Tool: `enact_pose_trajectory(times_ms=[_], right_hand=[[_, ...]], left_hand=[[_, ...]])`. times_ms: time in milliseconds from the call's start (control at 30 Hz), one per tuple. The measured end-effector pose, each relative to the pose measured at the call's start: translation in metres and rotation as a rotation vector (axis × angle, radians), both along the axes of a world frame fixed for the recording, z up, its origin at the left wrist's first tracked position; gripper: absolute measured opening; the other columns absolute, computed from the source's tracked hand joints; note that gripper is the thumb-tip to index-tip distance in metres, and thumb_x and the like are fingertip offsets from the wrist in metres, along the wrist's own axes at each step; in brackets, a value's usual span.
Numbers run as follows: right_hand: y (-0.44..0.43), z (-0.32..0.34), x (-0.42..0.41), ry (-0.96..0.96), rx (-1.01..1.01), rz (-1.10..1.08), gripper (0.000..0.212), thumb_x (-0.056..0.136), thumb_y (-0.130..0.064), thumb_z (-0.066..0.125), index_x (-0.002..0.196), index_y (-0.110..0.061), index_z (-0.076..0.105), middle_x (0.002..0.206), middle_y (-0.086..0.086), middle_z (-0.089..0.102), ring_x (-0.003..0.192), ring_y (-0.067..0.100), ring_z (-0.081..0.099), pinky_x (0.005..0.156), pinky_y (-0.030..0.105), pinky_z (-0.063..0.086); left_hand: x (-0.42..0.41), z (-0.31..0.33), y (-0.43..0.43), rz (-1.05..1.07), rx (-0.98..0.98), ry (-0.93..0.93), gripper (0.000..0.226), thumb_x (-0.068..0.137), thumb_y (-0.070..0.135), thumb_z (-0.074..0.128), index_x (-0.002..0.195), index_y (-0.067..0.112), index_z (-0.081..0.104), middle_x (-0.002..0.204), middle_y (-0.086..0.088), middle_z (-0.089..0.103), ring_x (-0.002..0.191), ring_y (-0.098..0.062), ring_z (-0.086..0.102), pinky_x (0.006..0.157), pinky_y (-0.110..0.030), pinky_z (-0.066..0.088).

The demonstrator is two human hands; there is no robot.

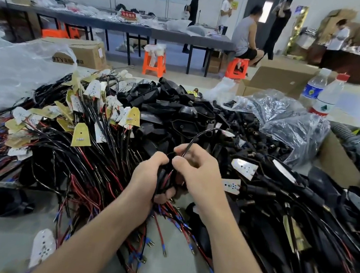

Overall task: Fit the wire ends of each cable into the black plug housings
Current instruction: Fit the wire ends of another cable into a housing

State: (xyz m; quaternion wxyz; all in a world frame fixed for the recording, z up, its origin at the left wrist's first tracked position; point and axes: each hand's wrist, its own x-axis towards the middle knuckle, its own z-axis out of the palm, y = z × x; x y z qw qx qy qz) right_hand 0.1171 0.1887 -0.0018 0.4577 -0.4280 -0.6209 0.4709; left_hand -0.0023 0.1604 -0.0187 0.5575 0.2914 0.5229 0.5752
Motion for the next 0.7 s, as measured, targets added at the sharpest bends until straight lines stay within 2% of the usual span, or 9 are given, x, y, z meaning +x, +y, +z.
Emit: enact_pose_trajectory(times_ms=[67,133,167,300,367,433,567,633,700], right_hand=[[-0.003,0.001,0.005,-0.033,0.020,0.018,0.019,0.084,-0.016,0.070,0.097,-0.030,0.073,0.079,-0.009,0.072,0.076,0.011,0.067,0.076,0.032,0.056],[-0.007,0.001,0.008,-0.066,0.027,0.053,0.023,0.081,-0.020,0.071,0.101,-0.033,0.072,0.081,-0.001,0.071,0.073,0.022,0.072,0.077,0.047,0.060],[-0.008,0.001,0.008,-0.066,0.047,0.045,0.023,0.081,-0.020,0.071,0.100,-0.033,0.072,0.081,0.001,0.070,0.069,0.026,0.073,0.075,0.050,0.061],[-0.003,-0.004,0.010,-0.009,0.204,-0.181,0.012,0.083,-0.017,0.070,0.084,-0.029,0.068,0.071,-0.002,0.072,0.064,0.010,0.065,0.065,0.035,0.054],[-0.004,-0.004,0.010,0.095,0.201,-0.198,0.012,0.087,-0.017,0.063,0.083,-0.028,0.065,0.065,0.000,0.068,0.058,0.014,0.062,0.058,0.032,0.052],[-0.007,-0.005,0.008,0.153,0.141,-0.112,0.013,0.090,-0.016,0.058,0.083,-0.026,0.062,0.065,0.003,0.068,0.057,0.021,0.065,0.054,0.034,0.053],[-0.010,-0.010,0.002,-0.082,0.124,0.024,0.004,0.084,-0.021,0.066,0.083,-0.024,0.069,0.068,0.002,0.072,0.064,0.020,0.071,0.064,0.032,0.057],[-0.010,-0.008,0.002,-0.022,0.090,0.028,0.010,0.088,-0.017,0.062,0.080,-0.018,0.067,0.067,0.009,0.072,0.059,0.027,0.070,0.062,0.039,0.058],[-0.007,-0.004,0.007,0.129,0.060,-0.014,0.018,0.095,-0.010,0.055,0.080,-0.016,0.063,0.072,0.013,0.073,0.056,0.028,0.066,0.055,0.037,0.055]], left_hand=[[0.003,-0.001,0.000,0.037,-0.010,0.027,0.038,0.074,0.036,0.052,0.082,0.001,0.062,0.056,-0.014,0.054,0.035,-0.021,0.042,0.035,-0.018,0.026],[0.004,-0.003,0.000,0.069,-0.013,0.037,0.040,0.071,0.037,0.053,0.082,0.001,0.064,0.055,-0.015,0.053,0.037,-0.022,0.044,0.037,-0.019,0.029],[0.004,-0.004,0.000,0.079,-0.009,0.031,0.039,0.072,0.038,0.053,0.079,0.001,0.063,0.054,-0.014,0.052,0.038,-0.022,0.044,0.038,-0.021,0.030],[0.002,-0.006,0.000,0.056,0.013,-0.057,0.040,0.088,0.037,0.052,0.075,0.002,0.068,0.066,-0.018,0.060,0.045,-0.024,0.048,0.037,-0.025,0.033],[-0.001,-0.005,-0.001,0.028,-0.001,-0.036,0.041,0.085,0.039,0.054,0.070,0.006,0.074,0.070,-0.019,0.061,0.049,-0.025,0.048,0.038,-0.025,0.034],[-0.001,-0.004,-0.004,0.043,0.008,-0.005,0.038,0.078,0.040,0.055,0.071,0.005,0.068,0.067,-0.018,0.058,0.045,-0.025,0.047,0.038,-0.023,0.032],[0.001,-0.003,-0.008,0.158,0.022,0.030,0.028,0.083,0.034,0.056,0.063,0.015,0.051,0.055,-0.009,0.039,0.036,-0.020,0.040,0.037,-0.023,0.033],[0.002,-0.001,-0.009,0.153,0.037,0.031,0.035,0.090,0.030,0.054,0.061,0.012,0.061,0.056,-0.012,0.051,0.038,-0.021,0.047,0.036,-0.024,0.038],[0.001,0.002,-0.009,0.119,0.066,-0.013,0.039,0.099,0.027,0.049,0.078,0.005,0.073,0.065,-0.014,0.065,0.046,-0.024,0.058,0.042,-0.027,0.050]])
